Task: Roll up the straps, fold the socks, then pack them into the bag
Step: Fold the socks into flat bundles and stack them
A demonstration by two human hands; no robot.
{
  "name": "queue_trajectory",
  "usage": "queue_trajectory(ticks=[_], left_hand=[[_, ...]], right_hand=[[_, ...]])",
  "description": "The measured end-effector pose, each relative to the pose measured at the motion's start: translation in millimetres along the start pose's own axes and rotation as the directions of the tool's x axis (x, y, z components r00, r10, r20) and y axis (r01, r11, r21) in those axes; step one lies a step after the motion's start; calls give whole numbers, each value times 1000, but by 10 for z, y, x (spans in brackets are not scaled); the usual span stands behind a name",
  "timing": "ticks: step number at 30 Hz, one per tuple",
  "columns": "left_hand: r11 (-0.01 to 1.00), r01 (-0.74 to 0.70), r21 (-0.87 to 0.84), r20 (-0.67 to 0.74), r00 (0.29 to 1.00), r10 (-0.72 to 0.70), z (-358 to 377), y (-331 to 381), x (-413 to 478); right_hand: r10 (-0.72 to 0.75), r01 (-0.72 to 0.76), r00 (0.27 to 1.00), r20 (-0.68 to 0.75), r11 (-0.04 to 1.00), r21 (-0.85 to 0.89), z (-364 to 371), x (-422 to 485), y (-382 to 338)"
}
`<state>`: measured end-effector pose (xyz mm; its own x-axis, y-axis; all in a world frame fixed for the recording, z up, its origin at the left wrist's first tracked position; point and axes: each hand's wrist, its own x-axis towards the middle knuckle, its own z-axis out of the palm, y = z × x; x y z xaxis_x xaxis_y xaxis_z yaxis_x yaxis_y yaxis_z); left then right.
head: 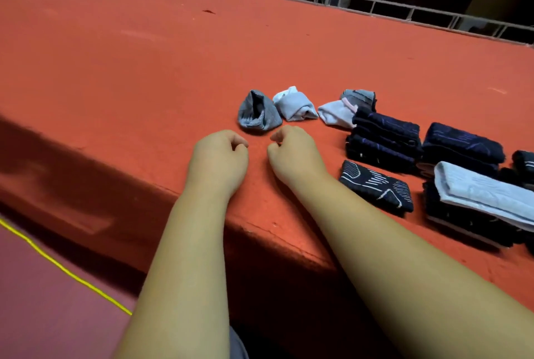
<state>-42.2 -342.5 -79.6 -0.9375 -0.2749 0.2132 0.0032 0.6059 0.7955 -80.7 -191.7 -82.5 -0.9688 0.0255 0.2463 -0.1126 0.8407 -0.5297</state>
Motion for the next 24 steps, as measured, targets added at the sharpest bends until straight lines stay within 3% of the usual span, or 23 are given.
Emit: queue_trajectory(ticks=[3, 9, 13, 19, 24], left_hand=[[1000, 22, -6, 22, 1000, -22, -31, -62, 37], [1000, -30, 1, 79, 996, 30, -57, -127, 83], [999, -24, -41, 78, 997, 27, -98, -145, 93], [995, -64, -71, 71, 995, 69, -141, -134, 50], [955, -296, 21, 50, 954, 295, -134, -147, -61]], right_hand=[[11, -18, 999, -41, 986, -168, 94, 171, -27], [-171, 153, 984, -56, 959, -240, 227, 254, 3], [-154, 143, 988, -13, 944, -298, 229, 262, 0], [-114, 94, 984, -136, 985, -143, 155, 184, -5], [-158, 169, 971, -180, 985, 44, -57, -83, -5]])
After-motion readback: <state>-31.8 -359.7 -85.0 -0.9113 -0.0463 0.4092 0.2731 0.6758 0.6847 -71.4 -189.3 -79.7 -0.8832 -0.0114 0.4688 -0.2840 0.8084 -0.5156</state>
